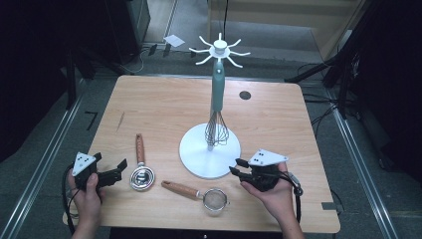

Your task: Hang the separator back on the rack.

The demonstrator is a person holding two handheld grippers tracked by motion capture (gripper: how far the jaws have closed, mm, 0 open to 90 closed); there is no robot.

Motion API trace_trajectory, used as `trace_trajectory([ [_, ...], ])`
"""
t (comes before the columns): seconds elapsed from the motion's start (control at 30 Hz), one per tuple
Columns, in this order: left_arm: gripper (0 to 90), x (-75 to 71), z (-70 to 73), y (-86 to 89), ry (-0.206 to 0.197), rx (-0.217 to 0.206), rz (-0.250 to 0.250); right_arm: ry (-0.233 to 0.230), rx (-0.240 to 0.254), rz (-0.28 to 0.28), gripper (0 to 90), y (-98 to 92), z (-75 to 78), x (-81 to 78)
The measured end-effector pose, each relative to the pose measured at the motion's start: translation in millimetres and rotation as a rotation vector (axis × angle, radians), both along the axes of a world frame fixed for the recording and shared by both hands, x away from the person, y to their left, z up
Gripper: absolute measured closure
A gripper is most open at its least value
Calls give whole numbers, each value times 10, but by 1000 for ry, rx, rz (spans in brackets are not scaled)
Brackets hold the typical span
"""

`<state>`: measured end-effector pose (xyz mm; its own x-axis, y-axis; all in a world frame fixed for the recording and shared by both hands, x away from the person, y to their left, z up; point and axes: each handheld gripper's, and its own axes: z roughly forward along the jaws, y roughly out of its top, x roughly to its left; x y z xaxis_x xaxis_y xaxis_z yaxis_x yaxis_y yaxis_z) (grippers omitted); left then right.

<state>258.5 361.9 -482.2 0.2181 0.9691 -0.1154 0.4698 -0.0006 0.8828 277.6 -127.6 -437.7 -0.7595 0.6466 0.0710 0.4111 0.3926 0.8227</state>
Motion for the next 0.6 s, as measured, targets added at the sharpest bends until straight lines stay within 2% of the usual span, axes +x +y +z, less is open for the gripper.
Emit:
trace_trajectory([
  [0.17,4,0,1,-2,2,3,0,4,-51,54,641,182,26,-46],
  [0.23,4,0,0,0,0,0,0,8,-85,76,631,270,49,-71],
  [0.27,4,1,0,2,1,-1,0,6,-94,77,632,305,60,-84],
  [0.4,4,7,0,1,0,-3,1,7,-119,134,647,429,86,-123],
  [0.5,4,8,0,4,1,-5,0,34,-145,182,659,543,75,-139],
  [0.6,4,8,-1,4,-2,-6,0,73,-155,205,660,642,56,-127],
])
